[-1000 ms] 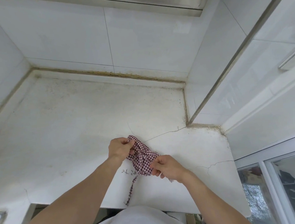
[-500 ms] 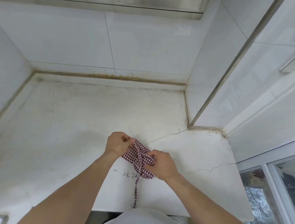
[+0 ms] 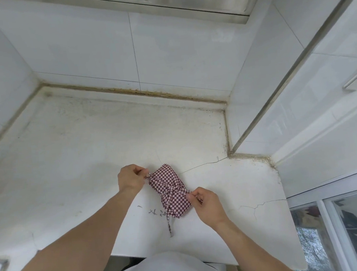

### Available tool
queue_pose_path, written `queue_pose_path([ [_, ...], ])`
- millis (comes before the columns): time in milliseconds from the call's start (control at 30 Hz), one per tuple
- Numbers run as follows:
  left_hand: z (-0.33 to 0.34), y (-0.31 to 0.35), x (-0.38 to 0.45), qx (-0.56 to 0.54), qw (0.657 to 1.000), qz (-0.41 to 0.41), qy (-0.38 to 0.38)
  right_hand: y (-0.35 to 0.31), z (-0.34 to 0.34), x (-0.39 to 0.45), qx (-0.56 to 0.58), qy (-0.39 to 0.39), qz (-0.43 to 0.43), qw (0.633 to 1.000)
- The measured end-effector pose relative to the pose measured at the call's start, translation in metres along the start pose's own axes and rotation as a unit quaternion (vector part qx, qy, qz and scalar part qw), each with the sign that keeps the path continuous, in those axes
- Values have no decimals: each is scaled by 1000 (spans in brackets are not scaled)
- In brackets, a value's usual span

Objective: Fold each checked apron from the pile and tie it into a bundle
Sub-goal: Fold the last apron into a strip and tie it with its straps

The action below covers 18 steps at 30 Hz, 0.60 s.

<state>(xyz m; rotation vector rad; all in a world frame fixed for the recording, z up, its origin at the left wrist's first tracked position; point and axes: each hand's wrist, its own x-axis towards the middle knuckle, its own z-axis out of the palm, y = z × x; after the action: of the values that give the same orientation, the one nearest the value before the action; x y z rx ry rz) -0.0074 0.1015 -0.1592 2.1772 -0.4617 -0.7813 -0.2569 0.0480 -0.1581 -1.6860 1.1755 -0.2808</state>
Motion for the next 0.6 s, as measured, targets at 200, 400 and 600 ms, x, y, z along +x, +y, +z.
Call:
queue_pose_path([
  [200, 6, 10, 2, 54, 998, 26, -32, -1, -13, 5, -88, -67, 33, 993],
  [400, 7, 47, -8, -38, 990, -38, -128, -29, -15, 7, -35, -31, 7, 999],
  [600, 34, 60, -45, -361, 867, -58, -339, -55, -6, 13, 200, -2, -14, 980],
])
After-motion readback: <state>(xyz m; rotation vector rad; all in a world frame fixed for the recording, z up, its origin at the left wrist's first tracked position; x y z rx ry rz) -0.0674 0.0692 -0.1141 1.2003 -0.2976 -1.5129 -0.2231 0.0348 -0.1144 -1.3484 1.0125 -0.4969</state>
